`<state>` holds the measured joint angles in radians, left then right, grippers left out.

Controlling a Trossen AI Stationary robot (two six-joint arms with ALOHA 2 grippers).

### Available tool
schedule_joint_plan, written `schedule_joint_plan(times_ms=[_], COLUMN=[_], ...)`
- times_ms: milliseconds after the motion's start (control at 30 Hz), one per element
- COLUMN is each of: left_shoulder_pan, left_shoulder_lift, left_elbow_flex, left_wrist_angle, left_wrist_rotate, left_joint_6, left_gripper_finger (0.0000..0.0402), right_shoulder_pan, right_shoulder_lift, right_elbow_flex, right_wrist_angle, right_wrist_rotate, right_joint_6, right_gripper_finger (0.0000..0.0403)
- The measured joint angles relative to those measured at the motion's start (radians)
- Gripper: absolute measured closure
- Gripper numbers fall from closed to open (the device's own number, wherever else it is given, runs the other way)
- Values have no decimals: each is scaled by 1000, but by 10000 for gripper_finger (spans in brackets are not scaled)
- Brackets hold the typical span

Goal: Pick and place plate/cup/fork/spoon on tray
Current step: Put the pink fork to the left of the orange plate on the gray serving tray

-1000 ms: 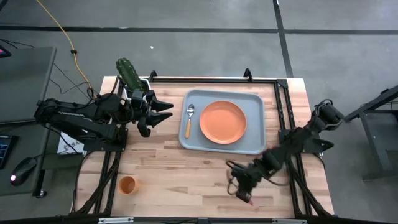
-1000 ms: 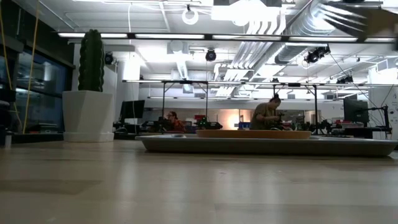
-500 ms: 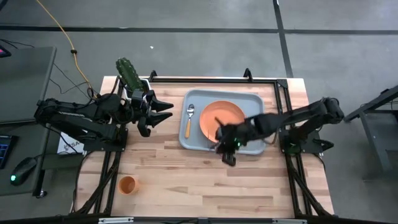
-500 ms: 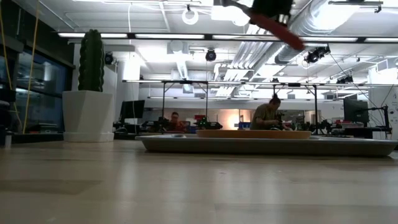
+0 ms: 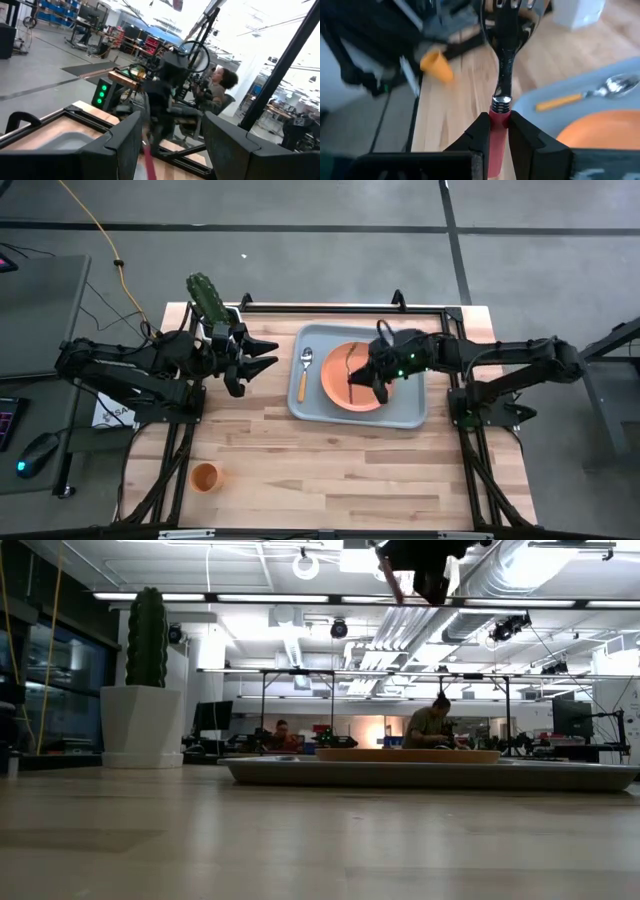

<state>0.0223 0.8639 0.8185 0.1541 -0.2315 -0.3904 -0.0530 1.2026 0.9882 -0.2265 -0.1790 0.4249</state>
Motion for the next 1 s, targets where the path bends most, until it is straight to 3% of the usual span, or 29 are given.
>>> schedule_joint_plan(times_ms=[167,333,1000], left_shoulder_pan=[0,0,0], left_shoulder_lift=[0,0,0], left_elbow_flex=[0,0,0], left_wrist_angle=[-1,-1,-4], left_wrist_rotate=[2,2,3], left_joint_6=[0,0,0], left_gripper_finger=[208,208,208], right_shoulder_pan=[-60,-72,-72], right_shoulder_lift=[-13,-14,-13], right_elbow_flex=[-36,13,90], right_wrist_angle=[175,253,195], right_wrist_rotate=[-1,-4,-75], right_joint_6=[-33,-155,-224], right_gripper_finger=[367,367,367])
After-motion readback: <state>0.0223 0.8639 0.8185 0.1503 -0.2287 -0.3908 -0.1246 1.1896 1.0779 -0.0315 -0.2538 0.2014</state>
